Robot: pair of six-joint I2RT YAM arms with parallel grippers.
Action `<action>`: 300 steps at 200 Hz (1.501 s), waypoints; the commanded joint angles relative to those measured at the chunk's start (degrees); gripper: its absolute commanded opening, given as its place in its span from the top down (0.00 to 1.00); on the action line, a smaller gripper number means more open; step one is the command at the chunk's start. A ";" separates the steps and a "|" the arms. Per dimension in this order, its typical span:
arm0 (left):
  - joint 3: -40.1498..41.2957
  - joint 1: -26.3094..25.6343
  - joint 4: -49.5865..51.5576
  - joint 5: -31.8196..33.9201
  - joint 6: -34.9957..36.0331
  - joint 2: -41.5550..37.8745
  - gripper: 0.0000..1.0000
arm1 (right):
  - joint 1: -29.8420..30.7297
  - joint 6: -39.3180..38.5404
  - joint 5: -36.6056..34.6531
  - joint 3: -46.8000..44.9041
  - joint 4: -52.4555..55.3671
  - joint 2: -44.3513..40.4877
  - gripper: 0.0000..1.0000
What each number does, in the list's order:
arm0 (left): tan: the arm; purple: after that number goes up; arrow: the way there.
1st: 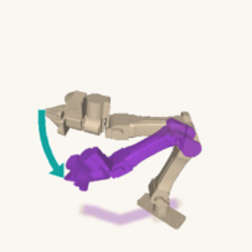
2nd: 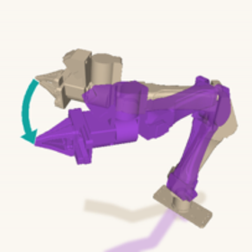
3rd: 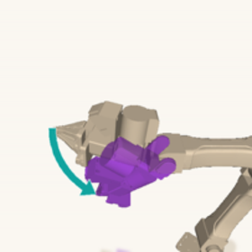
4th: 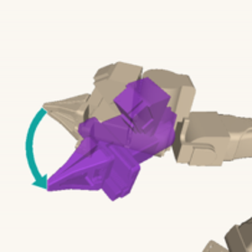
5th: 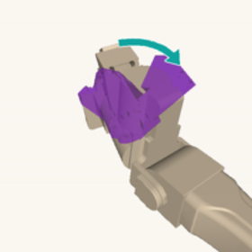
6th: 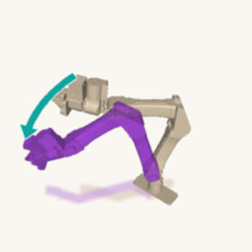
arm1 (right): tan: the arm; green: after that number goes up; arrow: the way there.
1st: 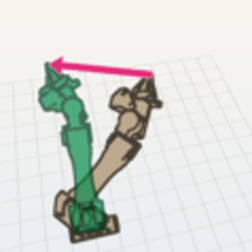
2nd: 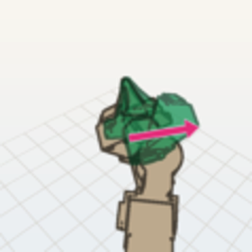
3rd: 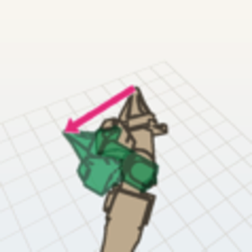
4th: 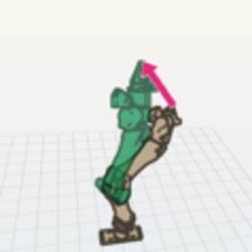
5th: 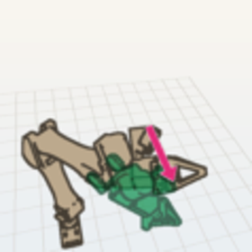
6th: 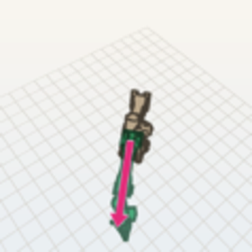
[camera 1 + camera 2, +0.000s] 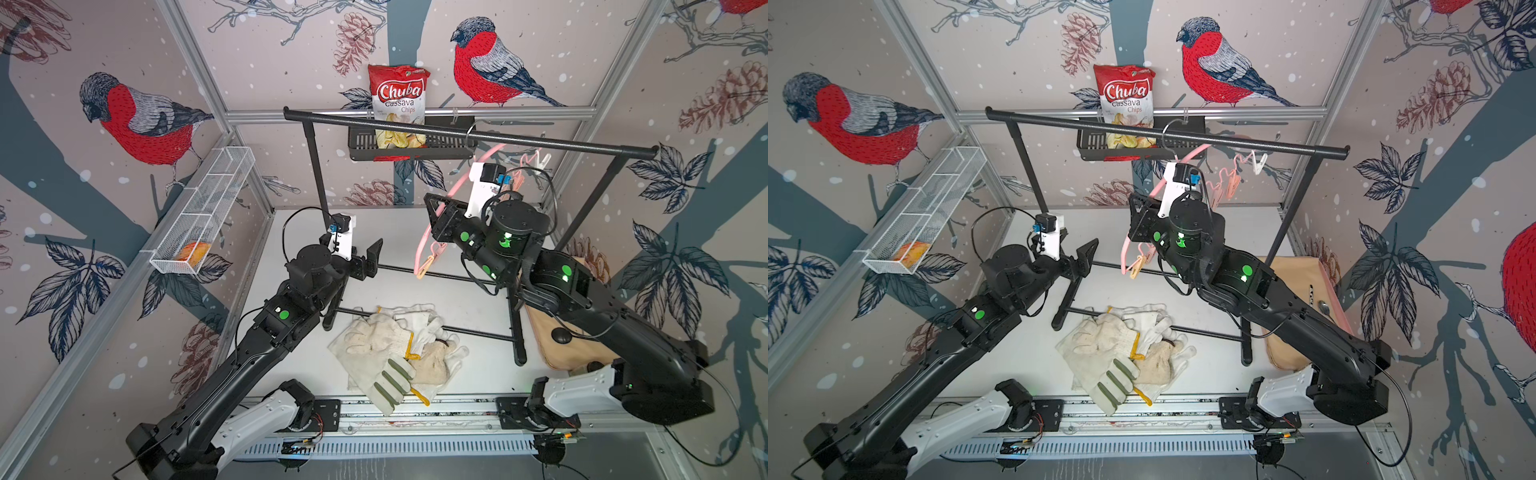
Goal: Clip the gloves onto a hanger to dry
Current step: Adjust the hanger on the clothesline.
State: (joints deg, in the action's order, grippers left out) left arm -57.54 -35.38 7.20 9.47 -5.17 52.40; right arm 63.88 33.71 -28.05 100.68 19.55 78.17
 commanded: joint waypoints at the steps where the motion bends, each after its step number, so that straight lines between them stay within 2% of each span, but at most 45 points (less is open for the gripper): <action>1: 0.06 0.04 1.80 3.48 -0.23 -1.46 0.10 | 0.45 -2.23 1.12 2.89 -1.07 2.05 0.81; 123: 0.06 0.22 8.52 10.29 2.00 -8.72 0.08 | -0.41 -2.69 11.15 15.42 -1.80 16.20 0.79; 166: 0.06 0.22 8.84 12.28 2.44 -9.80 0.07 | -1.29 -1.88 13.09 15.78 -2.06 18.03 0.76; 191: 0.06 0.22 9.03 13.69 2.09 -9.96 0.06 | -1.81 -1.63 13.20 14.39 -1.88 17.99 0.63; 201: 0.06 0.35 9.14 13.87 1.85 -9.84 0.05 | -2.20 -1.38 13.07 13.46 -1.88 17.52 0.53; 217: 0.06 0.39 9.52 14.45 1.05 -9.73 0.04 | -2.40 -1.16 12.46 11.48 -2.10 16.37 0.42; 243: 2.49 0.78 8.96 18.95 -2.74 -10.88 0.03 | -2.40 -1.23 10.48 7.93 -1.74 13.18 0.24; 260: 4.62 1.10 8.52 20.97 -4.53 -12.45 0.03 | -1.85 -1.72 9.19 4.87 -1.23 9.90 0.18; 300: 7.43 3.23 10.29 16.27 -5.99 -14.69 0.03 | -0.79 -2.68 9.13 -6.14 -0.73 -1.63 0.11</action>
State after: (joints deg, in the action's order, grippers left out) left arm -51.11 -33.15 17.10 27.18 -9.06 38.33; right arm 62.76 31.77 -17.96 99.13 18.90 81.84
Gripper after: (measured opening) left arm 0.969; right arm 0.883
